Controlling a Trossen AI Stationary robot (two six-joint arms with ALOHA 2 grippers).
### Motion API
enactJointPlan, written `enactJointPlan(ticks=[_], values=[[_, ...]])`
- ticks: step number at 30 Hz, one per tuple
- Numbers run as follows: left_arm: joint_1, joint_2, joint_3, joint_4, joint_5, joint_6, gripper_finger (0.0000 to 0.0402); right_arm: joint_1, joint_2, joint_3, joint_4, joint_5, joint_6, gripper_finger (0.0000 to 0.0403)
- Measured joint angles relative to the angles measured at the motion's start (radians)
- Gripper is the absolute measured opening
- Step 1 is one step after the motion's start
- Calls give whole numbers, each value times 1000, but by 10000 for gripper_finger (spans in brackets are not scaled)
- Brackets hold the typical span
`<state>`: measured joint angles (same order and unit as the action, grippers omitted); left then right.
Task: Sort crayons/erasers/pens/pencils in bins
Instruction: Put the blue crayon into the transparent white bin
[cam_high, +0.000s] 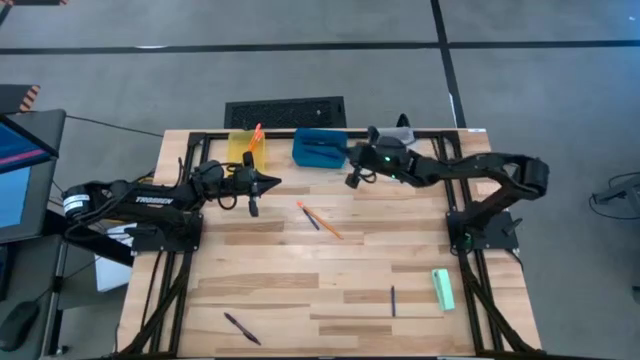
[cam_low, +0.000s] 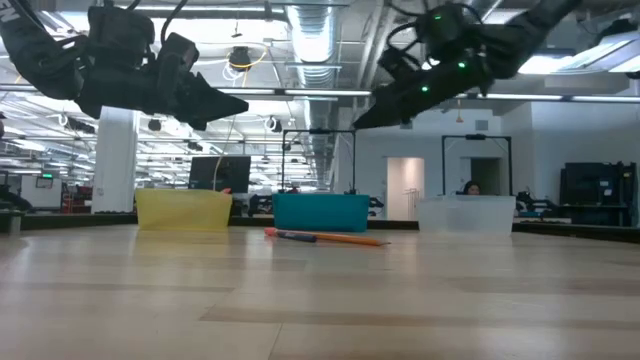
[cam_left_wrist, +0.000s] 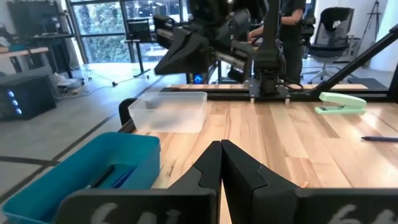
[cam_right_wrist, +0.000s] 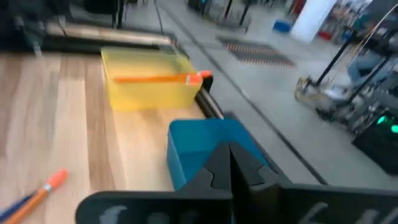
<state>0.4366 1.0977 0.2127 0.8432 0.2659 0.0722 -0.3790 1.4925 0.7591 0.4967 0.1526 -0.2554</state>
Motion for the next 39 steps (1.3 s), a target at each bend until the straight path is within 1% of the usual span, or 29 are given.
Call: enactJointPlan(ticks=[2,7,12,15,18,22,29,32,34,39], values=[[0,0,0,-8,0,-6,0,0,-27,-65,80,-25,12,3],[-2,0,0,-45,-1,-15,0,3,-51,-204,347,-159,22,3],[-3,0,0,-52,1,-26,0,34,-50,-294,509,-177,23,4],[-4,0,11,-95,4,-16,0,57,-50,-317,516,-176,26,3],[-15,0,51,-193,4,-8,0,86,-50,-331,541,-176,27,2],[-56,0,120,-330,3,50,0,117,-50,-349,551,-174,27,3],[-139,0,240,-543,-59,119,0,149,-50,-424,700,-170,45,3],[-167,0,268,-584,-83,127,0,158,-49,-454,716,-169,46,2],[-182,0,278,-593,-95,127,0,167,-49,-464,714,-148,46,2],[-210,0,284,-611,-104,122,0,192,-49,-478,709,-127,44,2]])
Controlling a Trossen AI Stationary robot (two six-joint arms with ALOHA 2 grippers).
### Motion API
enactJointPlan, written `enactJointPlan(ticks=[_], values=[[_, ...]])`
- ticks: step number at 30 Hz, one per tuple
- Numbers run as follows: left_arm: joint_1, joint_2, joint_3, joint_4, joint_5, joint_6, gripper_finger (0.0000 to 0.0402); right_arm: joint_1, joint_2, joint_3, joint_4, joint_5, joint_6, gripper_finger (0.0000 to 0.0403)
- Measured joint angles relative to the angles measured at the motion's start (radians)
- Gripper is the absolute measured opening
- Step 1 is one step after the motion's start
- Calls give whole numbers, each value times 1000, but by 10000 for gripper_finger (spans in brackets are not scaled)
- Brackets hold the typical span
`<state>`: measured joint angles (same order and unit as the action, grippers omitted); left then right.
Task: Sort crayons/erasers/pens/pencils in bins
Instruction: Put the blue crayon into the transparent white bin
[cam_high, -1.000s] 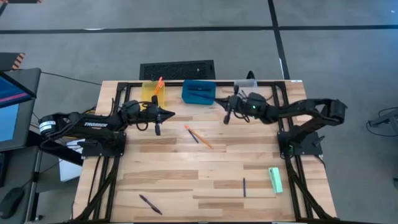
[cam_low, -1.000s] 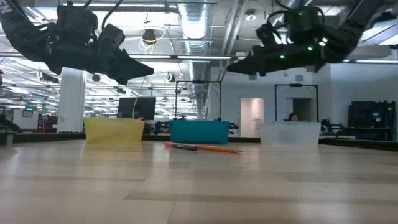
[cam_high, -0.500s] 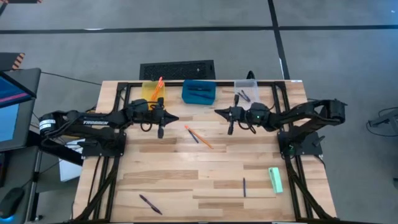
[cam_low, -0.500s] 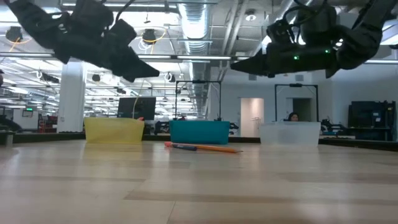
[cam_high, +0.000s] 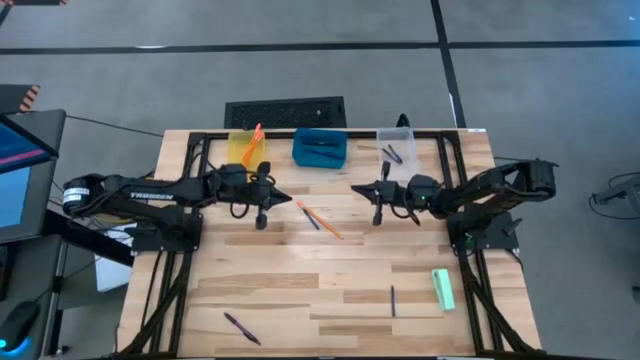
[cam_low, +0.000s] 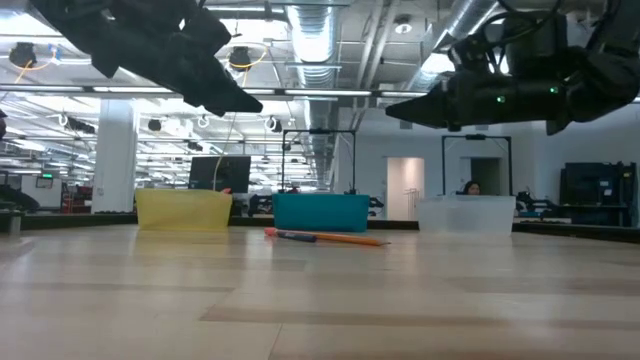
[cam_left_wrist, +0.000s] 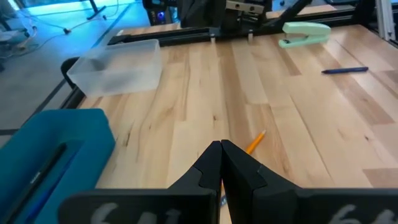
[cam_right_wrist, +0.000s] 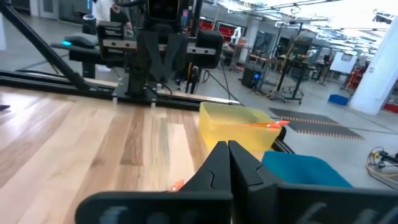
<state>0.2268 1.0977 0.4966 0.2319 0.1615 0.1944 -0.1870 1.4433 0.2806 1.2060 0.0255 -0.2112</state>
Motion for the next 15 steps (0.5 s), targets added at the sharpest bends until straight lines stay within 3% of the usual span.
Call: enactJointPlan(ticks=[8,15], values=[[-47,0,1,-28,-65,-5,0,39,0,-2,-12,16,-7,2],[-91,0,1,-53,-114,0,0,134,-9,-2,-98,172,-49,1]])
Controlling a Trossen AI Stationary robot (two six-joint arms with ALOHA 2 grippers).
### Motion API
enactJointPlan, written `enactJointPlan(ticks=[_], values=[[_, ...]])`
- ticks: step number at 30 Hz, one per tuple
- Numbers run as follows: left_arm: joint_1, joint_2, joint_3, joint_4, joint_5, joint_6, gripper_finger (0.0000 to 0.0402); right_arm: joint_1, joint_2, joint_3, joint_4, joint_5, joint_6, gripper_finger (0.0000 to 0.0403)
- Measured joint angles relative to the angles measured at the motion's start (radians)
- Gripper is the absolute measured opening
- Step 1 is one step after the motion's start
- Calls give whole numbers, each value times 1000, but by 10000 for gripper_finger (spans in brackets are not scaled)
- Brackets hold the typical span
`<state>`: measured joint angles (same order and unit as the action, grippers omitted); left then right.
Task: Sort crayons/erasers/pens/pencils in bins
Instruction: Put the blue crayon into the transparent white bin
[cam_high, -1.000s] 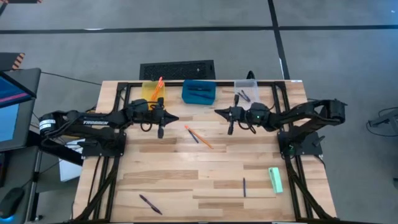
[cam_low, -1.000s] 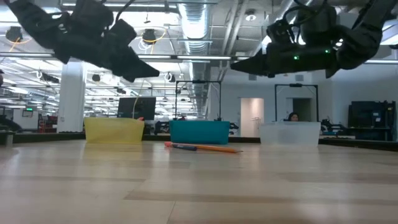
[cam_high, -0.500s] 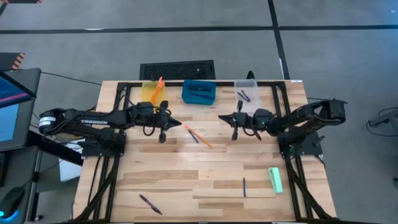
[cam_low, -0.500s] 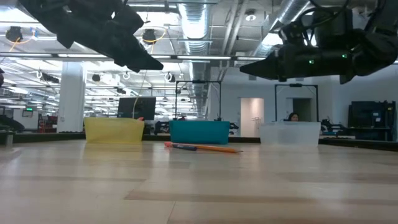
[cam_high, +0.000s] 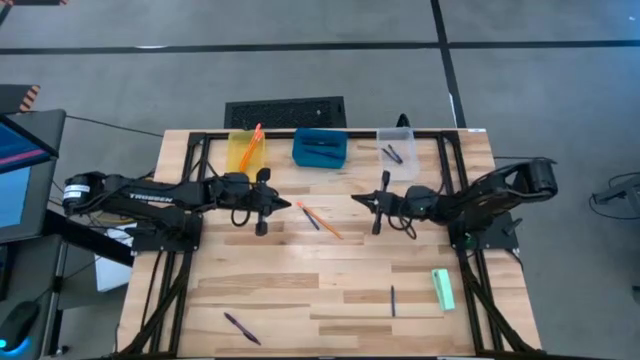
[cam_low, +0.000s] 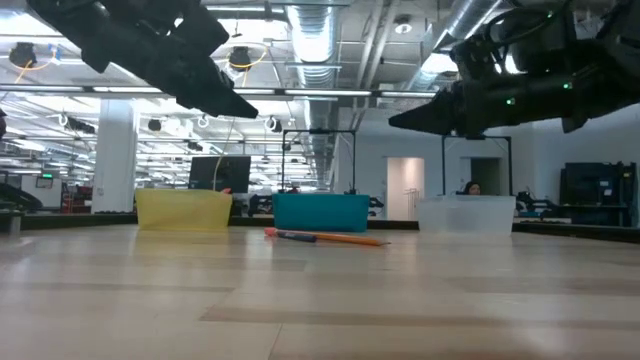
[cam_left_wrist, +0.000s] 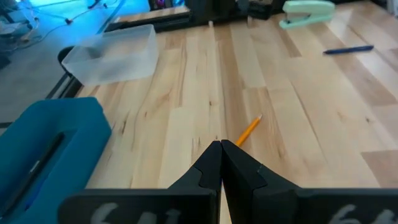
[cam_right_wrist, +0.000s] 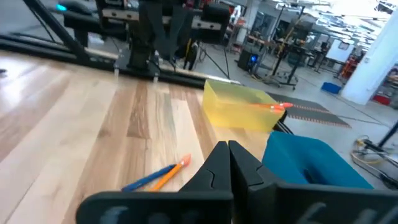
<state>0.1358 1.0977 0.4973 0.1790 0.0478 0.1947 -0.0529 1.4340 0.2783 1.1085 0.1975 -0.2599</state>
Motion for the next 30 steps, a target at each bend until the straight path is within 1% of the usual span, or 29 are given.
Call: enactJointPlan(ticks=[2,4,8,12,15,17,21,23,26,30], values=[[-8,0,0,-9,-17,3,0,40,-19,12,-53,51,4,1],[-14,0,0,-12,-34,11,0,83,-47,36,-154,104,23,1],[-16,0,0,-11,-61,61,0,173,-94,130,-451,187,101,1],[-15,0,0,-4,-58,85,0,261,-105,254,-777,219,257,1],[-16,0,-15,33,-53,83,0,331,-86,353,-1010,228,405,1],[-16,0,-46,93,-53,77,0,378,-68,418,-1150,227,516,1],[-16,0,-126,265,-49,22,0,473,-21,537,-1395,217,761,3],[-16,0,-164,349,-32,-5,0,516,0,588,-1485,194,883,4],[-16,0,-216,493,-26,-41,0,575,36,652,-1570,158,1064,5],[-16,0,-254,617,-25,-70,0,644,82,732,-1690,114,1303,12]])
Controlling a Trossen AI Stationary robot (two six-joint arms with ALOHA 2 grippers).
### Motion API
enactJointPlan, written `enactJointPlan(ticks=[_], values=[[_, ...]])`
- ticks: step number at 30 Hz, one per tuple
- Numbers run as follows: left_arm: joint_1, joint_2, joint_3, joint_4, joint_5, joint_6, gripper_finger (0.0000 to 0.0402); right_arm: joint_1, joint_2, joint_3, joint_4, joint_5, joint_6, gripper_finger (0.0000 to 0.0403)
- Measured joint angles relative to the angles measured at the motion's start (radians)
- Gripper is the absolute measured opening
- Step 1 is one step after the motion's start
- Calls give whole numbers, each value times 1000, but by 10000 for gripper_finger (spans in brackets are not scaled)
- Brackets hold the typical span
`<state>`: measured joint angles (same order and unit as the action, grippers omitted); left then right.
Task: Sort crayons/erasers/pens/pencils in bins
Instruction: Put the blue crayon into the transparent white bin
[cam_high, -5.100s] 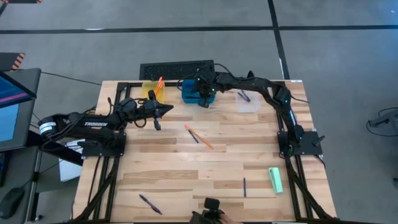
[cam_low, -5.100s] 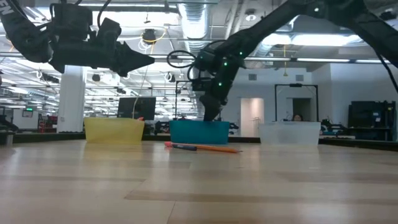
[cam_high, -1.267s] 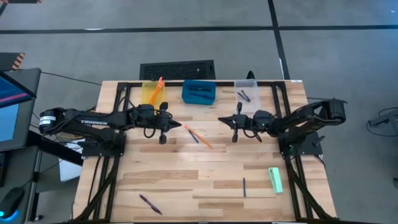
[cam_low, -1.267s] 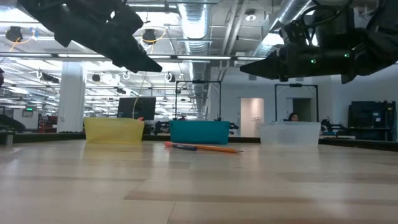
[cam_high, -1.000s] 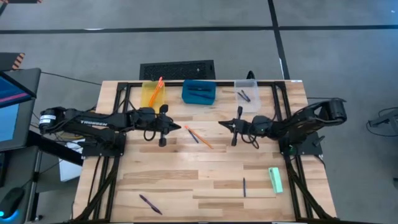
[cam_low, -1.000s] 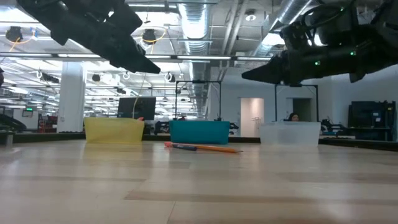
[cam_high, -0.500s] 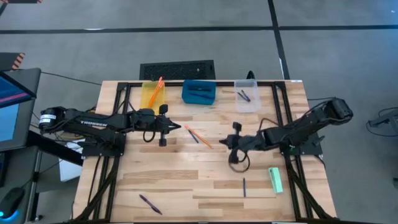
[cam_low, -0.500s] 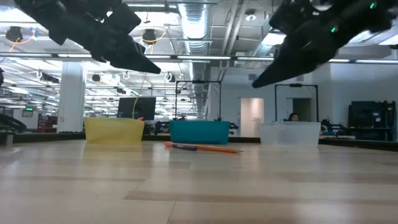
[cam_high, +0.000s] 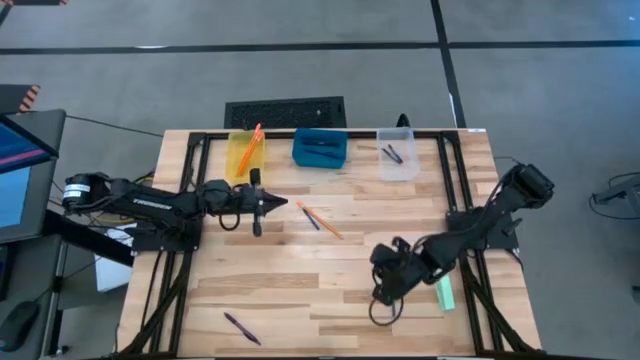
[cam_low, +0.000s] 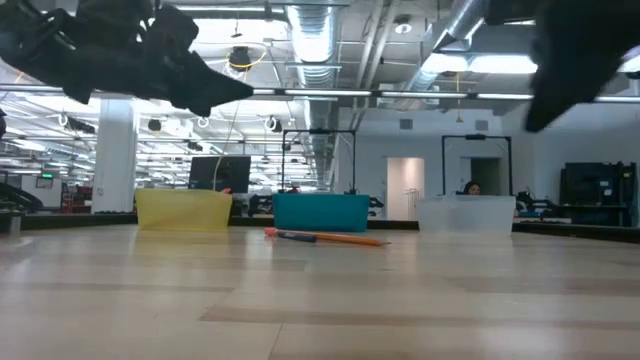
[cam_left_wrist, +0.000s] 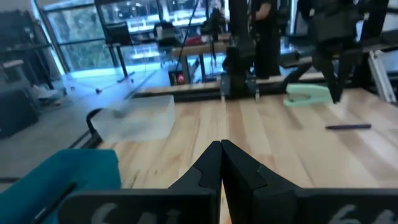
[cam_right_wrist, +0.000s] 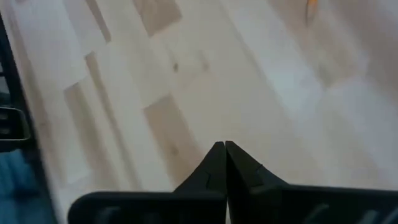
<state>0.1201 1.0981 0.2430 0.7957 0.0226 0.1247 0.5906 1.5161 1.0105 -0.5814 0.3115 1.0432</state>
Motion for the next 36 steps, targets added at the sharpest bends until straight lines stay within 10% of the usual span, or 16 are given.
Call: enactJointPlan(ticks=[17,36], values=[[0,0,-6,-14,105,-20,0,134,212,158,-256,-326,829,166],[-48,0,-6,-75,104,-36,0,94,375,159,-196,-354,965,176]])
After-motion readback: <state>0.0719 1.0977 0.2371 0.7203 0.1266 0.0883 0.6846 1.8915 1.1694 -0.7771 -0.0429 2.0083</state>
